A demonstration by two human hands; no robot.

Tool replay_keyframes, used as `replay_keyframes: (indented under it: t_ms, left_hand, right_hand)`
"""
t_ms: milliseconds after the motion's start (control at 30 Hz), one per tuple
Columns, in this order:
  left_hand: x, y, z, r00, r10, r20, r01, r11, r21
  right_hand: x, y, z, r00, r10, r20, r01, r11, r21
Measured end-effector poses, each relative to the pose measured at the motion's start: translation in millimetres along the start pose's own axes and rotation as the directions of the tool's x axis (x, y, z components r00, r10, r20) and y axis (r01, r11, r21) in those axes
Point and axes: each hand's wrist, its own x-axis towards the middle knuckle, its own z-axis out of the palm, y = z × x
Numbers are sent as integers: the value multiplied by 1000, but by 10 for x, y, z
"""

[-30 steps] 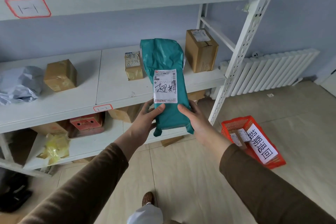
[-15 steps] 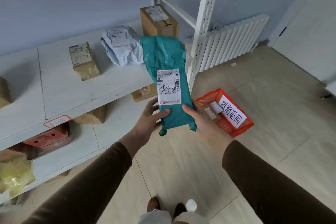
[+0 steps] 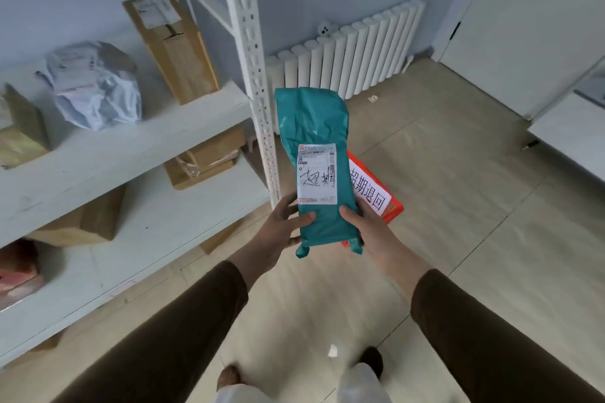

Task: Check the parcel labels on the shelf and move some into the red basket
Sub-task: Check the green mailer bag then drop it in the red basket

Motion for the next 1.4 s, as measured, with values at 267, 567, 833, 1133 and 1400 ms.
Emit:
replay_keyframes:
  t_ms: [267, 567, 833, 1133, 1400]
  left_hand:
    - [691, -440, 1106, 995, -89, -36, 87, 995, -47]
    - [1582, -681, 1488, 974, -208, -95, 198, 975, -98]
    - [2478, -1119, 1853, 942, -289, -168, 263, 952, -159]
    - [3674, -2029, 2001, 891, -318, -323, 248, 938, -241]
    - [4697, -2926, 1675, 840, -339, -423, 185, 913, -365]
  right_hand:
    - [289, -1, -1311, 990, 141, 25, -140, 990, -21]
    - [1131, 144, -1941, 950, 305, 61, -304, 952, -22]
    - [1961, 572, -2495, 897, 430, 106, -427, 903, -55]
    - [3245, 1493, -3119, 858, 495, 139, -466, 863, -196]
    - [4365, 2463, -3160, 820, 540, 190, -463, 820, -336]
